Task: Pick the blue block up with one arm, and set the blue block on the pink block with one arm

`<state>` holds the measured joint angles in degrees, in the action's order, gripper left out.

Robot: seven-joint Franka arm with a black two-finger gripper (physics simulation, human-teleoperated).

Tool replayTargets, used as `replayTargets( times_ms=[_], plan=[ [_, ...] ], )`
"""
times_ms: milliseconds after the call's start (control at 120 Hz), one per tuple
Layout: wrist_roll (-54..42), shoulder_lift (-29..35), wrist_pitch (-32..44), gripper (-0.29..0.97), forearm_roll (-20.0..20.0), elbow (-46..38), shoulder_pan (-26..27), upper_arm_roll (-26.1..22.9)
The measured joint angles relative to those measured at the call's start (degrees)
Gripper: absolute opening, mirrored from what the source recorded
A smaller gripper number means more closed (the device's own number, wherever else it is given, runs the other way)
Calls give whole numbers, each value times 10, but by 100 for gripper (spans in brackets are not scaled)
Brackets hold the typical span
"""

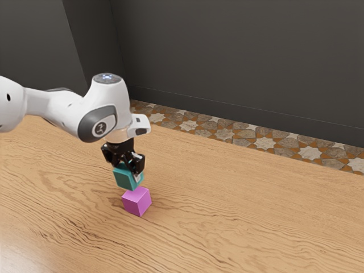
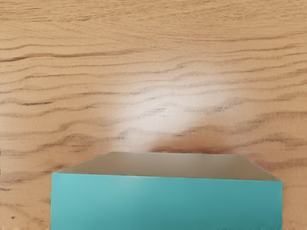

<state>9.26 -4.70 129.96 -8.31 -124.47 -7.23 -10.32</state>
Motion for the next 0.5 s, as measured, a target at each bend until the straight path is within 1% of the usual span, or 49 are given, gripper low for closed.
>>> replayTargets(
  times_ms=[133, 200, 317, 500],
  plan=[
    [30, 11, 3, 25, -11, -7, -6, -20],
    [43, 11, 3, 25, -20, -3, 2, -29],
    [62, 9, 3, 25, -32, 8, 14, -32],
    [87, 16, 4, 25, -37, -5, 5, -32]
  ],
)
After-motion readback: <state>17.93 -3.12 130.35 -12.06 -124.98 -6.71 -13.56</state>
